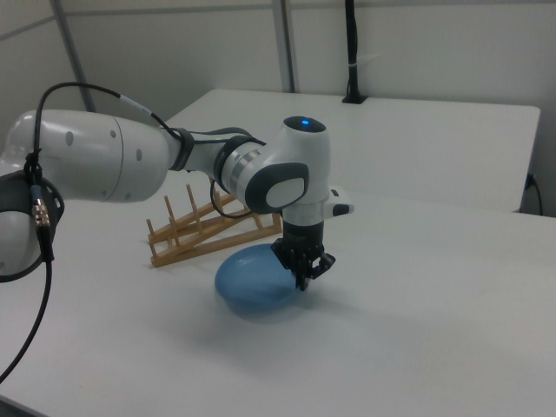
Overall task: Place plate in plate rack
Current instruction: 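Lower the gripper and close it on the blue plate's rim, then lift the blue plate by its rim, tilting it upright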
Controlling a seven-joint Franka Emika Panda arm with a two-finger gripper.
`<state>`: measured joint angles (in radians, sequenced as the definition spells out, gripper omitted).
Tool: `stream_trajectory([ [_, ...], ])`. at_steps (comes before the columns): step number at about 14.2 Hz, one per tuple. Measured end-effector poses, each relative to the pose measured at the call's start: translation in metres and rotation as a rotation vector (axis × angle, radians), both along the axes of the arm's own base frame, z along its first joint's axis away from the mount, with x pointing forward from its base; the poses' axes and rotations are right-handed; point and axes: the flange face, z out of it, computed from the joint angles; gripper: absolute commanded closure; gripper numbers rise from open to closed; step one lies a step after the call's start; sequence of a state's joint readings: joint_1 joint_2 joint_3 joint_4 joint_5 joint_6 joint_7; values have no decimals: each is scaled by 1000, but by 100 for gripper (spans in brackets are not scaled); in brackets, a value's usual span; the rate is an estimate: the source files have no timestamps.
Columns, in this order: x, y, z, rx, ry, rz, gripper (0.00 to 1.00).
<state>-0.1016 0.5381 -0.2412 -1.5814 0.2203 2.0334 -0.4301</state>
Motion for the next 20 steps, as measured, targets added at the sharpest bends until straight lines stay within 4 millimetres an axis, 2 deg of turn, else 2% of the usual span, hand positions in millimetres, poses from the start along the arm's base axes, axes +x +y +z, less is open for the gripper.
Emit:
stream_trajectory([
  [2,1,0,4,-1,-10,28,100],
  [5,0,-7,27,-9,-50,103,100],
  [8,-7,-23,95,-54,-155,173,100],
  [11,-15,-24,192,-153,-363,190,100],
  [12,-21,-17,228,-179,-434,198,100],
  [14,-30,2,279,-230,-542,230,100],
  [15,-32,14,296,-253,-580,245,100],
  [16,-33,35,317,-294,-626,255,100],
  [18,-32,74,336,-371,-660,244,100],
  [19,-30,92,340,-404,-667,240,100],
  [20,-27,119,339,-439,-671,236,100],
])
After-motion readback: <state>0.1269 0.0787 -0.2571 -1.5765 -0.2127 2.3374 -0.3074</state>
